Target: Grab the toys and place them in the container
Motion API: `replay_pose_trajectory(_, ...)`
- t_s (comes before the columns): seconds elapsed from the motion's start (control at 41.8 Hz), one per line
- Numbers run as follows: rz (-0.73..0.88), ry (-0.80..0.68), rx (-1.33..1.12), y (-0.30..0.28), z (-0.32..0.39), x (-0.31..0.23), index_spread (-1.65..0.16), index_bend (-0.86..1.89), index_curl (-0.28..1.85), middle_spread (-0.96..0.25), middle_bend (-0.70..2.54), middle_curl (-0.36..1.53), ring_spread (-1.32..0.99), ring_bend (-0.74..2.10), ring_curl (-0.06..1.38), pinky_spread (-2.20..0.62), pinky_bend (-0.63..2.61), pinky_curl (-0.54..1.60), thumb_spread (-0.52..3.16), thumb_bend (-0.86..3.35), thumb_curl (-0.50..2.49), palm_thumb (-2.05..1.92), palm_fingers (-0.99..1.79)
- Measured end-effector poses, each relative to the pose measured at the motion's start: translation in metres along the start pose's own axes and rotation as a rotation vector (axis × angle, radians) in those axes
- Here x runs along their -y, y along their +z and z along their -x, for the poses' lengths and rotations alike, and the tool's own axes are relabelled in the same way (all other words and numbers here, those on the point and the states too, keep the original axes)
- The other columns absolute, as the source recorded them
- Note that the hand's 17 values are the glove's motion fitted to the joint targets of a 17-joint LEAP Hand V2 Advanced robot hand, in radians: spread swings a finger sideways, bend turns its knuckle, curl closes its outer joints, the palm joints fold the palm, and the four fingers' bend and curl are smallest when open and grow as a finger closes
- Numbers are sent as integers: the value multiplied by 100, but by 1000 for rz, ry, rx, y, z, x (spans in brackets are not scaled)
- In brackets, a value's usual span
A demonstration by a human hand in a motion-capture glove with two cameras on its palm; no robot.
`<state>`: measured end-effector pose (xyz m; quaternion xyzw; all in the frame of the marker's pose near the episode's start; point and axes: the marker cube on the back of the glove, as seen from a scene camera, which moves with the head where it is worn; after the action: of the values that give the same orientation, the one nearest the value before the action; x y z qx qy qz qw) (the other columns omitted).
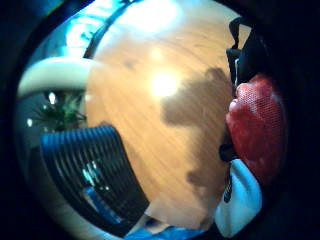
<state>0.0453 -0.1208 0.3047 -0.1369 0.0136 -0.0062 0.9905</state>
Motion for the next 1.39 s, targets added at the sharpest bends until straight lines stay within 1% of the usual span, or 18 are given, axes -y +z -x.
replay_pose_trajectory(0.072,-19,2,-24,-17,1,-6,-26,47,41,-24,61,35,-37,109,53,-43,97,33,73,23,73,87,113)
replay_pose_trajectory(0.192,-65,9,-184,-62,-15,-21,-27,46,44,-29,59,37,-39,108,52,-43,101,36,65,21,77,86,105)
replay_pose_trajectory(0.311,-134,-62,-83,-117,-4,-43,-29,42,47,-33,57,38,-42,107,53,-44,104,39,61,20,81,84,100)
replay_pose_trajectory(0.455,-228,8,69,-185,21,-68,-31,35,49,-36,56,40,-44,107,53,-44,108,41,60,20,84,83,97)
replay_pose_trajectory(0.575,-292,-164,-17,-219,42,-99,-32,31,51,-38,55,42,-45,107,53,-44,108,42,59,19,88,82,96)
replay_pose_trajectory(0.694,-329,-247,-1,-244,88,-125,-34,28,53,-40,54,44,-46,106,53,-44,108,42,58,19,90,82,96)
replay_pose_trajectory(0.742,-339,-246,25,-252,111,-133,-34,27,55,-40,53,45,-46,106,54,-44,108,42,58,19,91,81,96)
replay_pose_trajectory(0.814,-347,-215,42,-259,139,-143,-35,25,56,-41,53,47,-46,106,54,-44,108,42,59,19,93,81,96)
replay_pose_trajectory(0.886,-349,-336,55,-263,172,-158,-35,23,58,-42,52,48,-46,107,54,-44,108,42,59,18,94,80,97)
replay_pose_trajectory(0.934,-343,-385,71,-262,188,-166,-36,21,59,-42,52,49,-46,107,54,-44,107,43,59,18,95,80,97)
replay_pose_trajectory(1.078,-297,-475,100,-240,165,-175,-37,18,62,-43,50,52,-46,107,55,-44,107,43,60,18,98,80,98)
replay_pose_trajectory(1.15,-235,-500,80,-226,173,-179,-37,17,63,-43,50,54,-46,108,55,-44,107,43,60,18,100,80,98)
replay_pose_trajectory(1.245,-68,-545,78,-205,186,-186,-38,14,65,-44,50,56,-46,108,55,-44,107,43,62,14,100,75,95)
replay_pose_trajectory(1.269,-33,-527,87,-202,190,-186,-37,5,62,-41,44,54,-45,111,56,-45,112,44,67,9,97,68,89)
replay_pose_trajectory(1.293,-7,-488,106,-200,195,-184,-36,2,61,-40,45,56,-44,114,57,-45,112,44,75,5,94,61,88)
replay_pose_trajectory(1.341,20,-398,167,-199,206,-181,-35,-7,56,-31,36,54,-39,113,57,-42,119,47,86,-15,81,25,61)
replay_pose_trajectory(1.365,22,-391,175,-198,207,-181,-34,-8,55,-27,34,54,-37,114,58,-40,123,48,87,-18,77,16,49)
replay_pose_trajectory(1.389,19,-416,156,-195,204,-181,-34,-10,53,-21,30,53,-34,115,59,-38,128,50,87,-20,73,6,35)
